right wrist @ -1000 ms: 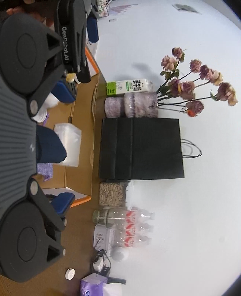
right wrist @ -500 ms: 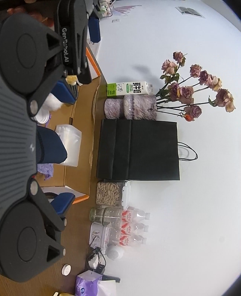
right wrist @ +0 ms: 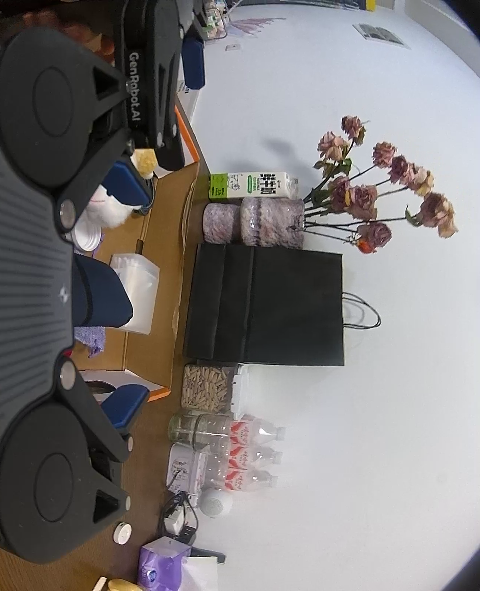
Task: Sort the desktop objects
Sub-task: 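Move both grippers back toward the crumpled tissue and remaining caps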
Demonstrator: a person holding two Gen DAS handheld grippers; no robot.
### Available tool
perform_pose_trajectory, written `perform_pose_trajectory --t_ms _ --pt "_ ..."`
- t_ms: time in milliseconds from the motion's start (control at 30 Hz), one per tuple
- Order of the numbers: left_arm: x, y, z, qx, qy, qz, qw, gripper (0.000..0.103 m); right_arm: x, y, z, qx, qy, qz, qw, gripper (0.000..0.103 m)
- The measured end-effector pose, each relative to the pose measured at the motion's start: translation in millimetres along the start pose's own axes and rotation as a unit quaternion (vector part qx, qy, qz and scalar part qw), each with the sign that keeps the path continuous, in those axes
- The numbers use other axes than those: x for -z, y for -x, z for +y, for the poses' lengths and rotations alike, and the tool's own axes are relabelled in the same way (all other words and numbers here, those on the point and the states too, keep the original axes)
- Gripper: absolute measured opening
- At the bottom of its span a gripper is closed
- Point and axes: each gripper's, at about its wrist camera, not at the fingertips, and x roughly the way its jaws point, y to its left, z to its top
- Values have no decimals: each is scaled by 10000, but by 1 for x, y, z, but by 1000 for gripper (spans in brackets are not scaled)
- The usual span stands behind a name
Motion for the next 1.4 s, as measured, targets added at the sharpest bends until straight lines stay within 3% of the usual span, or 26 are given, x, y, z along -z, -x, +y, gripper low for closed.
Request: perform_pose_trajectory --t_ms 333,933,1400 --pt "14 17 2 178 -152 22 9997 103 15 18 3 -104 276 12 9996 103" --pt "39 46 8 -36 -141 133 9998 103 42 45 3 -124 459 -39 9989 103" --pt "50 61 12 59 -247 777 9967 103 53 68 -17 -247 531 759 9954 103"
